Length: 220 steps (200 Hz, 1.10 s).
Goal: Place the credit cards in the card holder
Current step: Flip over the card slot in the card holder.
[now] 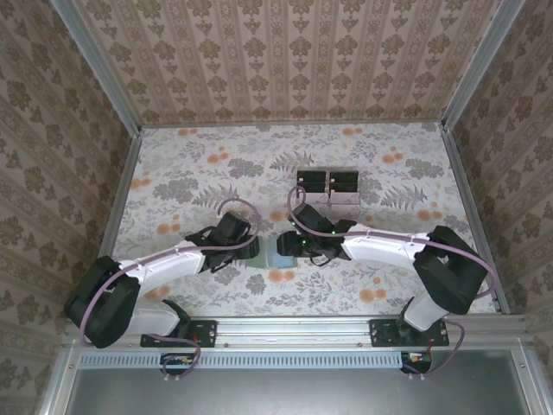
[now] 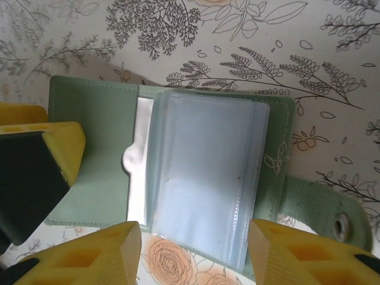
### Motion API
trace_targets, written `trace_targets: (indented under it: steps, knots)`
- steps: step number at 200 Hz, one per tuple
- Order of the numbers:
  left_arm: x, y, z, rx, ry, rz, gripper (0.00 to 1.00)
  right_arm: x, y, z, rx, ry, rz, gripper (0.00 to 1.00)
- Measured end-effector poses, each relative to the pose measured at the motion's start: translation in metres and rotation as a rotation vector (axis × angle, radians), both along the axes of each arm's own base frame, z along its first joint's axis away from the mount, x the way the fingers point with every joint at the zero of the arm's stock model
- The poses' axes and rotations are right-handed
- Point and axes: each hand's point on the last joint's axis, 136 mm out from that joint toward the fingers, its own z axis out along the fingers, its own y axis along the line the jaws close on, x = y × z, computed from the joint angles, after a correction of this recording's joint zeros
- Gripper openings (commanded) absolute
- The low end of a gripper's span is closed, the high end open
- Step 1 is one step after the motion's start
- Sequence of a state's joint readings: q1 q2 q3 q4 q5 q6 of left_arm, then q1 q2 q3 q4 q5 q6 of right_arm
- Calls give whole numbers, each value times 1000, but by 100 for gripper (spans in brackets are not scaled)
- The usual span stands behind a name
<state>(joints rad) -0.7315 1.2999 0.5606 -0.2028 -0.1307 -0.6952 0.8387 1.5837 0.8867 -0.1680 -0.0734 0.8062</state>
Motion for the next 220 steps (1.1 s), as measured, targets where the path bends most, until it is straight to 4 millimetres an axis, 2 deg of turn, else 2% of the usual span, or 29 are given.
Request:
trace_targets:
  steps: [53,169,220]
  knots:
    - [-7,8,-17,39,38,14,62,5,8,-8,4,6,9,51]
    - [-3,9,-19,44,21,23,62,7,10,-34,-22,37,8,50]
    - [-2,10,-20,42,10,27,62,11,20,-31,37,43,18,50]
